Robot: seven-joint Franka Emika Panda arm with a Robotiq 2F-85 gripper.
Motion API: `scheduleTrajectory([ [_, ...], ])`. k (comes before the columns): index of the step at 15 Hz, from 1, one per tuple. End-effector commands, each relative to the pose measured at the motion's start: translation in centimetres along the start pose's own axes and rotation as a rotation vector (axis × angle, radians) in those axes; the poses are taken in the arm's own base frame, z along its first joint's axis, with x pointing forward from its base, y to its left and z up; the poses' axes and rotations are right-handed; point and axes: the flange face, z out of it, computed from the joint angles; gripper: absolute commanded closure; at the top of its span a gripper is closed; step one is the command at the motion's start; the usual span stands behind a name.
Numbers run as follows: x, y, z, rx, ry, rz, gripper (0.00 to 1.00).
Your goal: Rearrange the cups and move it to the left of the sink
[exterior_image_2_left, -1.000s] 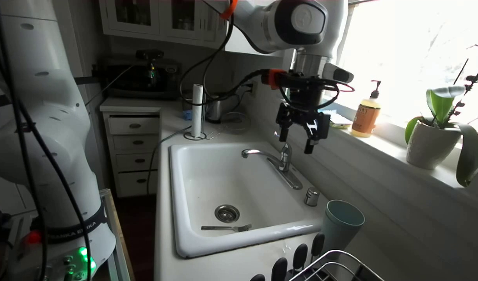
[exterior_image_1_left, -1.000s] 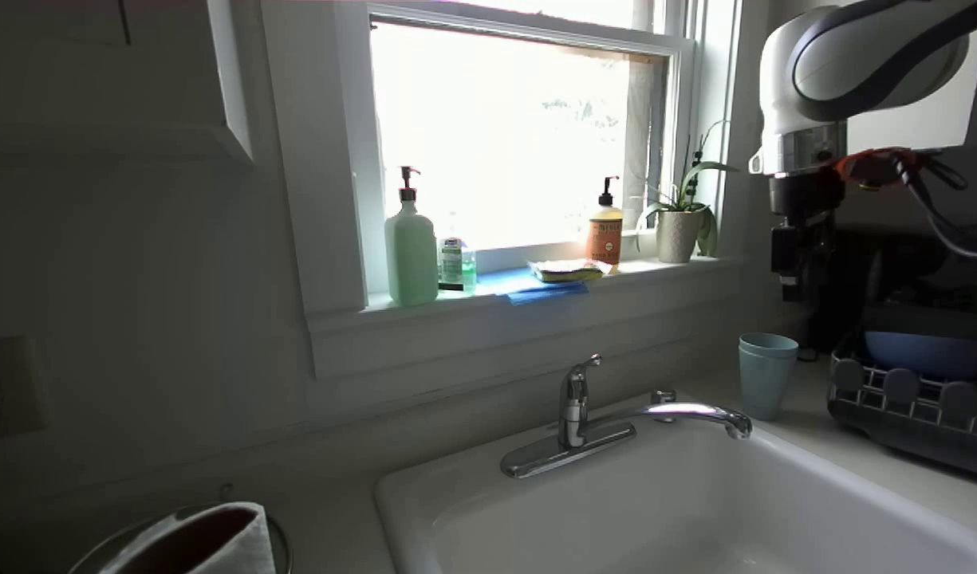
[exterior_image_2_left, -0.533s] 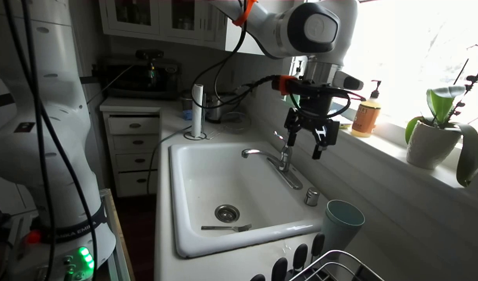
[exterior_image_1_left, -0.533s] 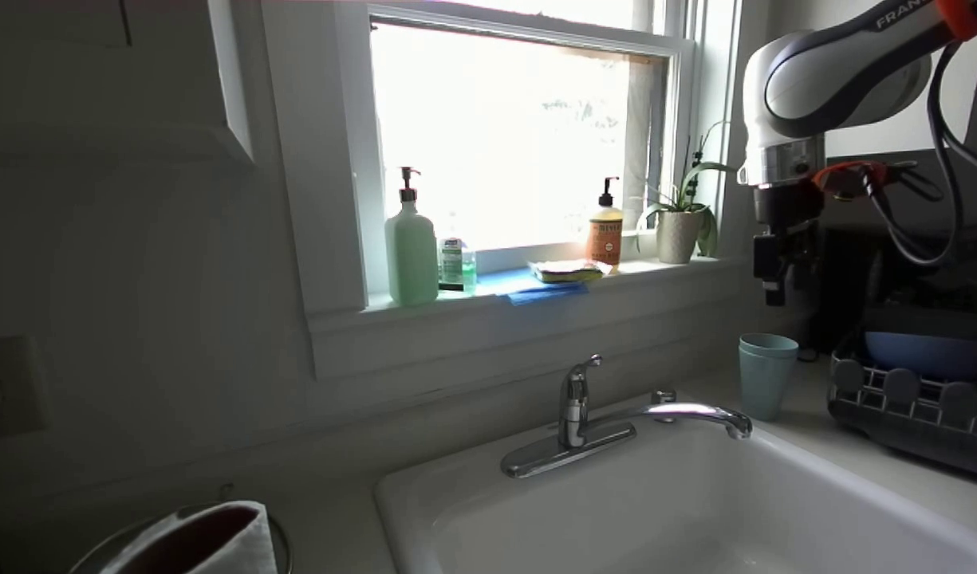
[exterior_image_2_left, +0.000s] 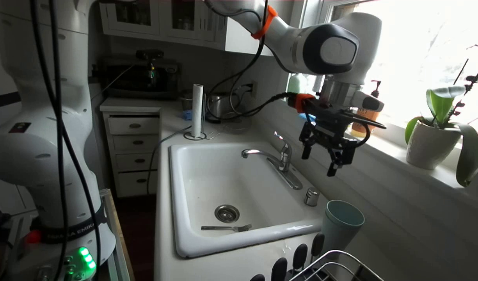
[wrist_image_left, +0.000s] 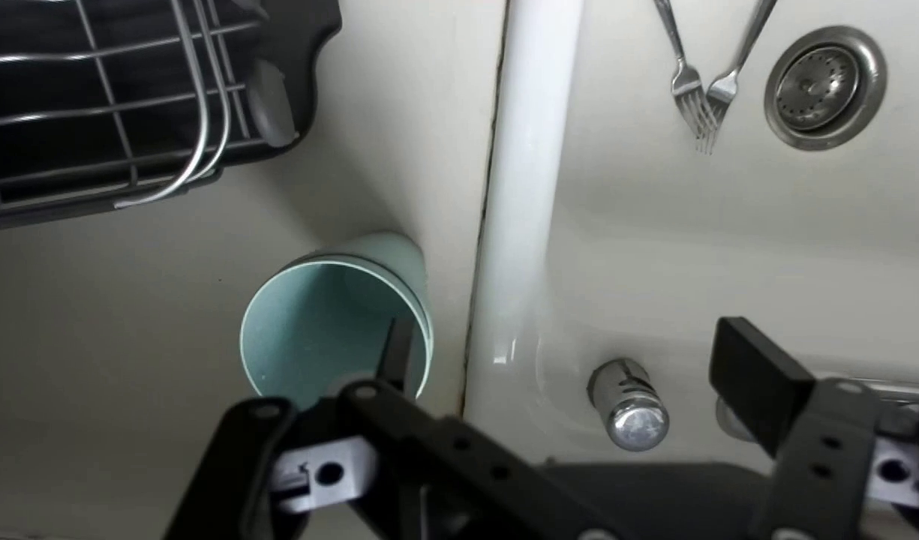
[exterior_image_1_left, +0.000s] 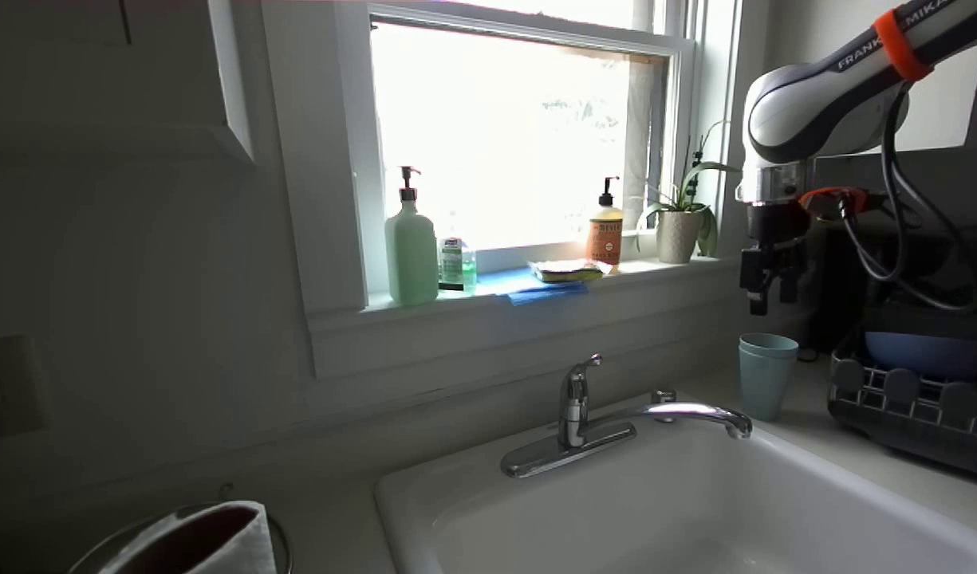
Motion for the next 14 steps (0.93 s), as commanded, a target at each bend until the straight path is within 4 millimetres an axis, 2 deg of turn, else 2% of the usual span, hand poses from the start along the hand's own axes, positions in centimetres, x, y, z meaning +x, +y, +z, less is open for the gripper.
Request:
scheduleTrajectory([
  [1, 1.9, 2.3, 1.8, 0.011, -0.011, -0.015, 0.00],
  [8, 3.6, 5.5, 5.2, 0.043, -0.004, -0.040, 0.00],
  [14, 4.5, 6.8, 7.2, 0.058, -0.020, -0.105, 0.00],
])
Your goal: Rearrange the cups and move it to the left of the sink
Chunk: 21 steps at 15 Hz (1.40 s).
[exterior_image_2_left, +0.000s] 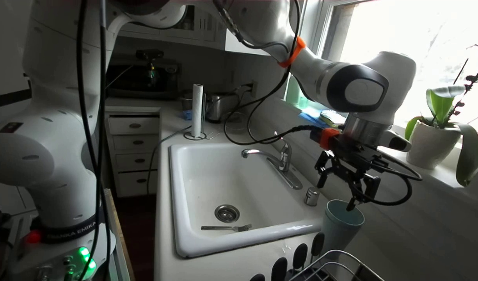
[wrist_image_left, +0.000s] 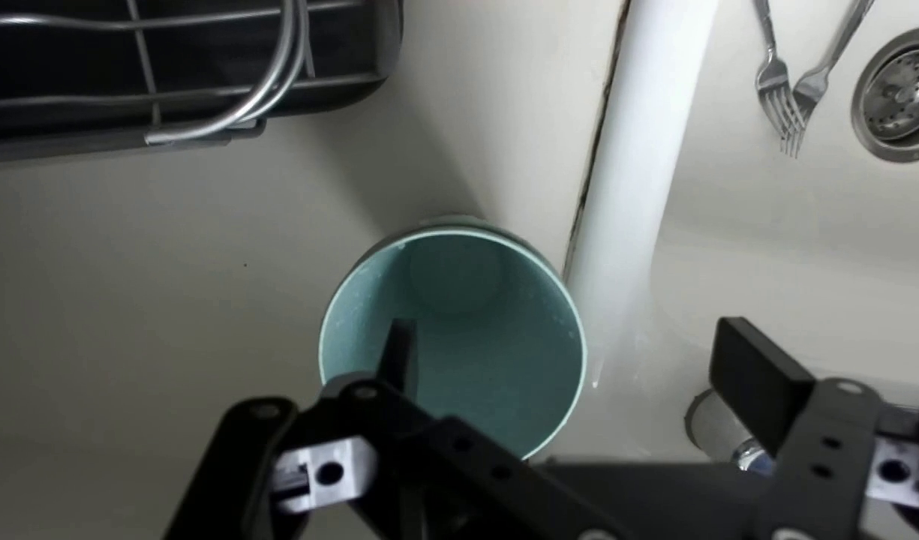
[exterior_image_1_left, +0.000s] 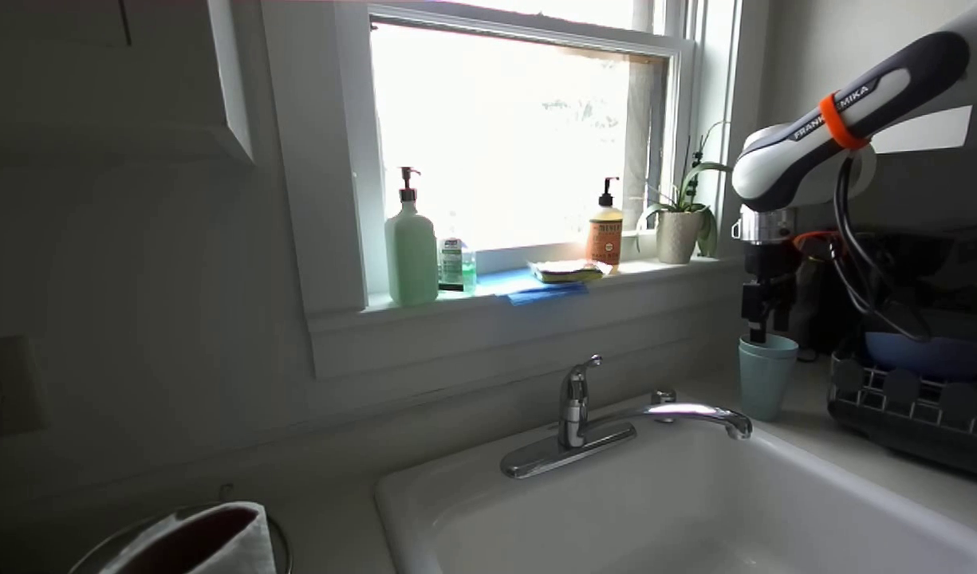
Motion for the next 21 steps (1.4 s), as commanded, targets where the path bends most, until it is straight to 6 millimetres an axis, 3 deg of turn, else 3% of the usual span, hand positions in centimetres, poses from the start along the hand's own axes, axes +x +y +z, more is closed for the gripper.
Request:
scheduleTrajectory([
  [1, 1.1, 1.0, 0.8, 0.023, 0.008, -0.043, 0.05],
  [2, 1.2, 1.1, 0.9, 0.020, 0.005, -0.052, 0.14],
  [5, 1.7, 1.3, 1.4, 0.024, 0.002, -0.070, 0.24],
  [9, 2.4, 1.0, 1.7, 0.025, 0.006, -0.095, 0.21],
  [12, 2.8, 0.5, 1.6, 0.023, 0.008, -0.113, 0.32],
  [14, 3.1, 0.2, 1.6, 0.022, 0.008, -0.124, 0.60],
  [19, 3.2, -0.1, 1.3, 0.015, 0.007, -0.138, 0.96],
  [21, 3.1, 0.0, 1.0, 0.013, 0.004, -0.145, 1.00],
])
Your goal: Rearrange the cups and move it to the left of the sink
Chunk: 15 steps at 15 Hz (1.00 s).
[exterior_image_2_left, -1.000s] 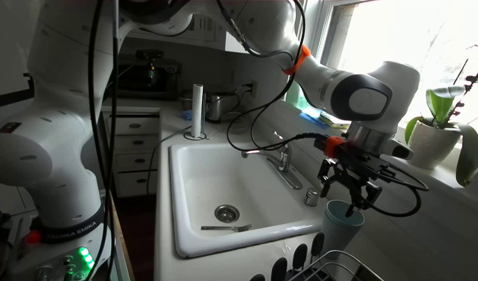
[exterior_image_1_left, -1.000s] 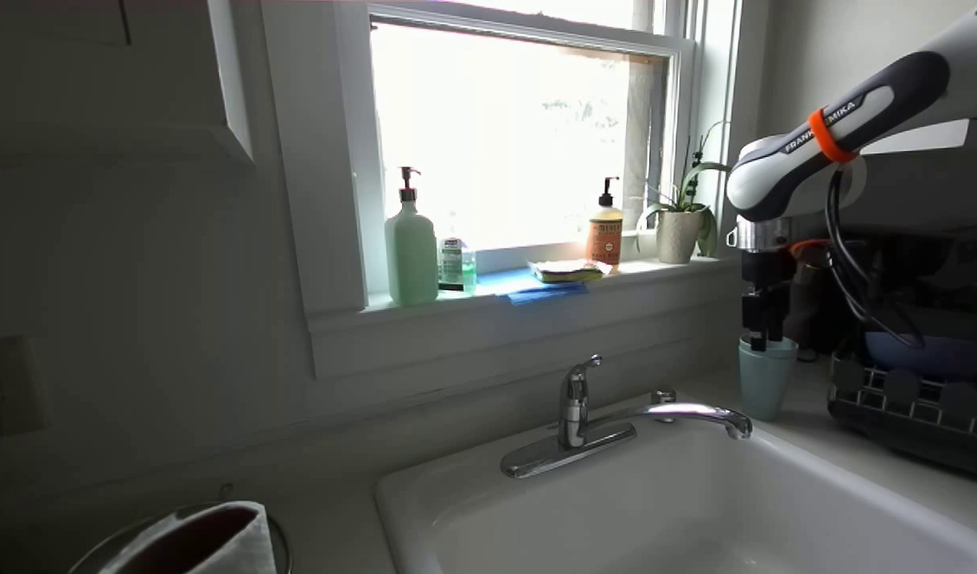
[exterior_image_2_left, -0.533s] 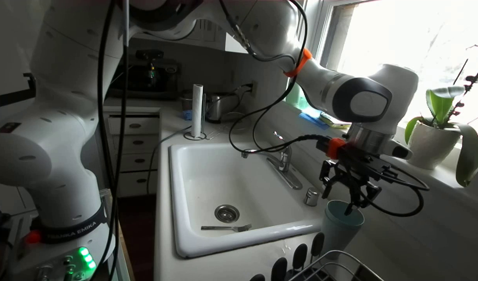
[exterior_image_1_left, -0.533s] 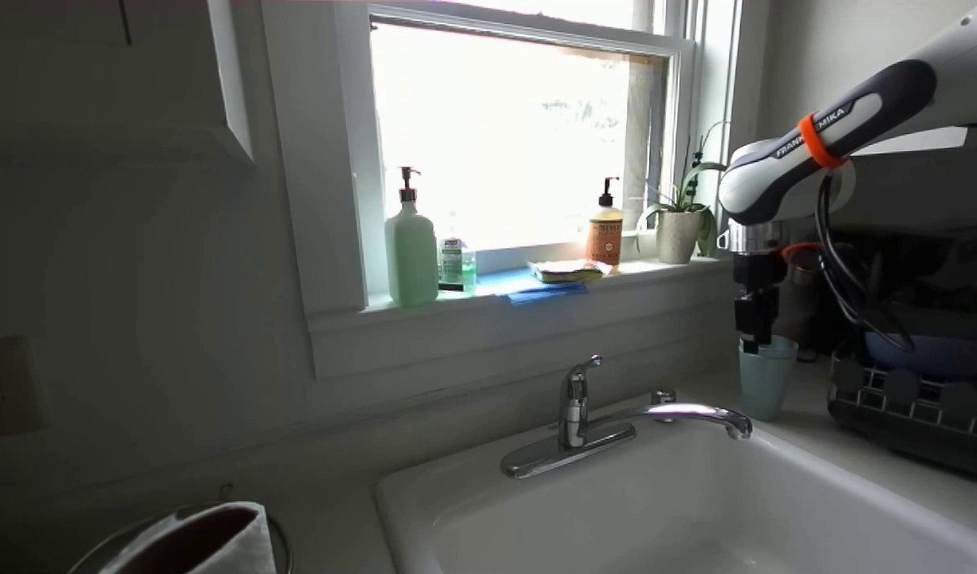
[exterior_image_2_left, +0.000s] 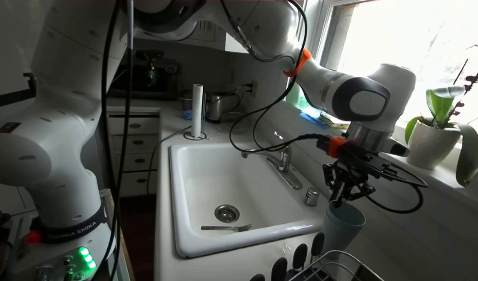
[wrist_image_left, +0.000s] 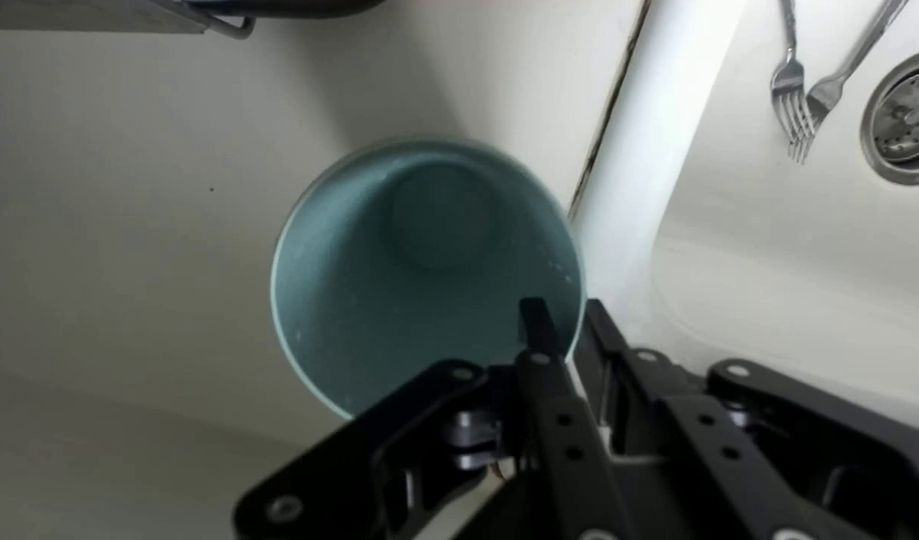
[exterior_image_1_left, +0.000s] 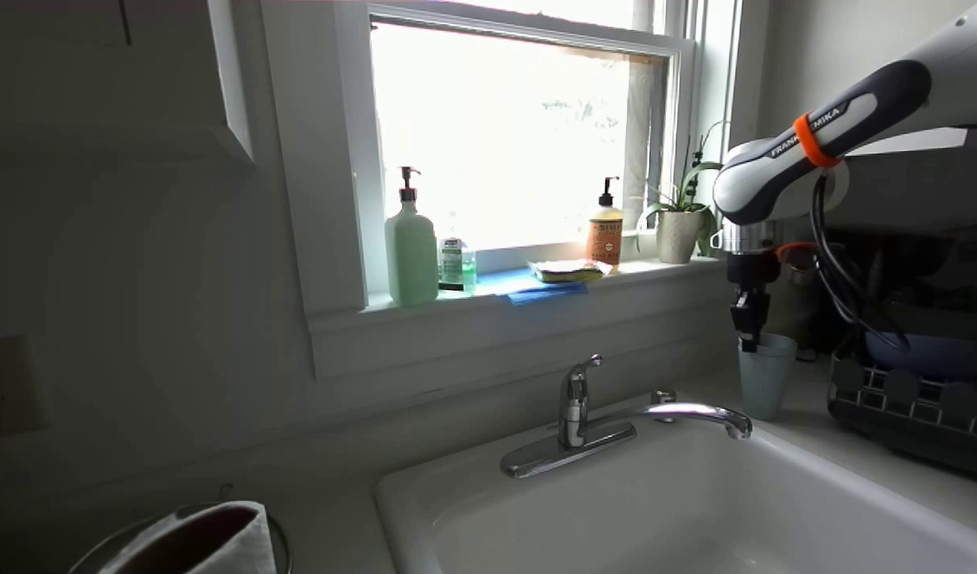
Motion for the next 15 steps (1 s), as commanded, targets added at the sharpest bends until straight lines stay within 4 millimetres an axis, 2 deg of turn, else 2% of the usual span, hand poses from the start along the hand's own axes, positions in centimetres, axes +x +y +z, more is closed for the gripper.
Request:
scheduleTrajectory([
  [1, 0.2, 0.5, -0.8, 0.003, 0.003, -0.019, 1.00],
  [4, 0.0, 0.5, -1.9, -0.029, 0.008, 0.010, 0.99],
  [5, -0.1, 0.3, -1.8, 0.004, -0.003, -0.003, 0.99],
  [7, -0.1, 0.6, -2.0, -0.058, 0.015, 0.060, 0.99],
  [8, -0.3, 0.3, -1.8, -0.017, -0.022, 0.033, 0.99],
  [10, -0.1, 0.3, -1.9, -0.072, 0.015, 0.095, 0.99],
  [11, -0.4, -0.2, -1.9, -0.040, -0.029, 0.087, 0.99],
  [12, 0.0, 0.0, -2.3, -0.110, 0.043, 0.150, 0.99],
  [13, -0.4, -0.8, -2.1, -0.038, -0.027, 0.111, 0.99],
  [14, -0.2, -0.7, -2.6, -0.100, 0.025, 0.173, 0.99],
  [15, 0.0, -0.9, -2.4, -0.091, 0.035, 0.185, 0.99],
])
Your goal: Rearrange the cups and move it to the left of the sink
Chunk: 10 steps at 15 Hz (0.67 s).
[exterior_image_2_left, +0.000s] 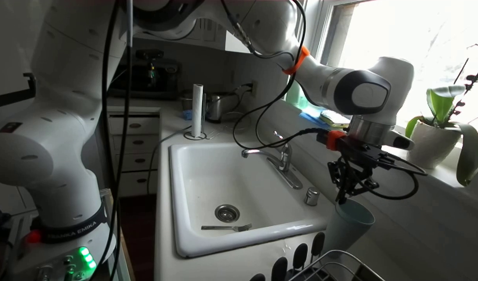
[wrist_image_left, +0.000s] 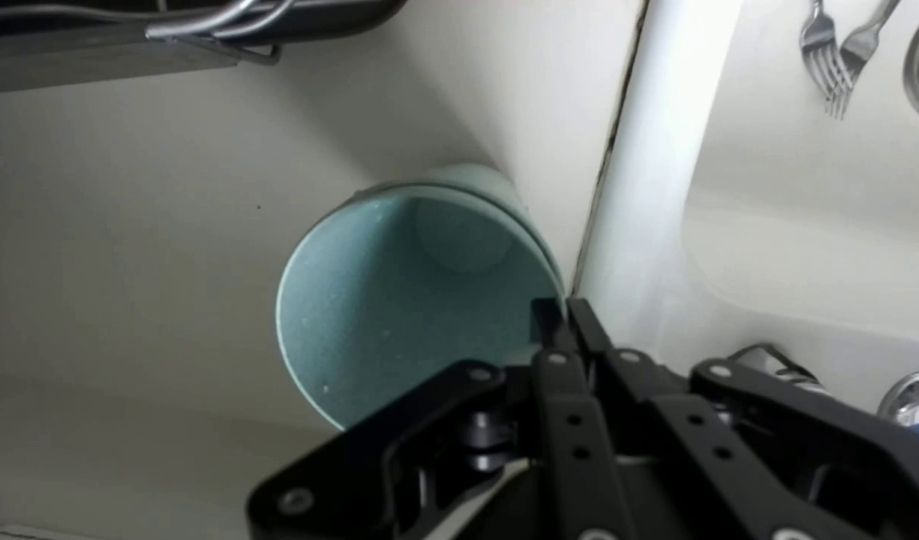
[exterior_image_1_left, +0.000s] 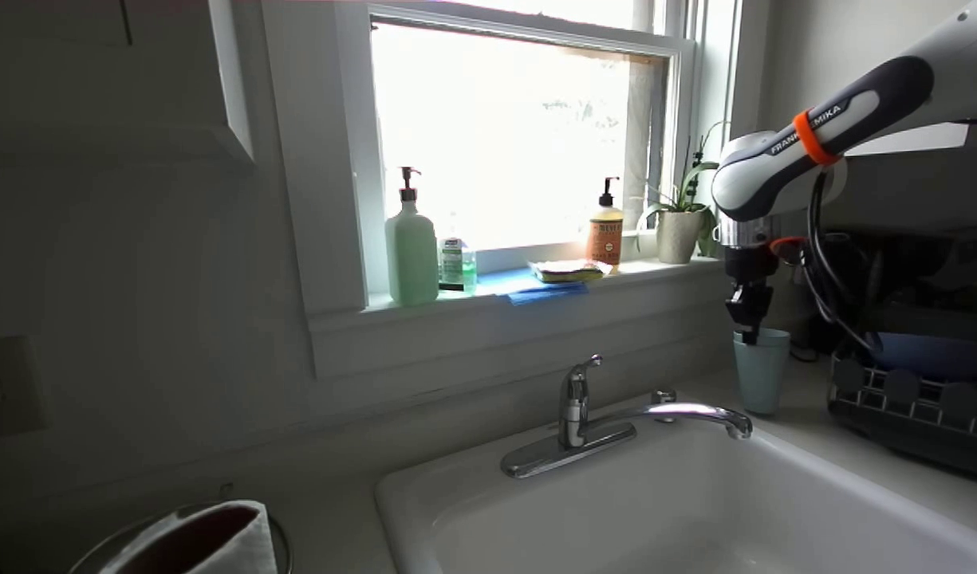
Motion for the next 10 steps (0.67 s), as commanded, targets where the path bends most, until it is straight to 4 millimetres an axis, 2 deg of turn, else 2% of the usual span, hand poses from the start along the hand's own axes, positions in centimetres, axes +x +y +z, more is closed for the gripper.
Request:
scheduleTrajectory([
  [1, -0.5, -0.8, -1.3, -0.049, 0.012, 0.083, 0.99],
  [2, -0.3, -0.8, -1.4, -0.072, 0.052, 0.117, 0.99],
  [3, -0.7, -1.3, -1.3, -0.025, -0.018, 0.081, 0.99],
  [4, -0.4, -1.0, -1.6, -0.101, 0.036, 0.141, 0.99],
  [6, -0.9, -1.2, -1.3, -0.082, -0.038, 0.150, 0.99],
  [7, -0.8, -1.0, -1.2, -0.106, -0.011, 0.184, 0.99],
  [9, -1.5, -1.7, -1.1, -0.027, -0.085, 0.144, 0.99],
  [10, -1.2, -1.3, -1.3, -0.056, -0.029, 0.213, 0.99],
])
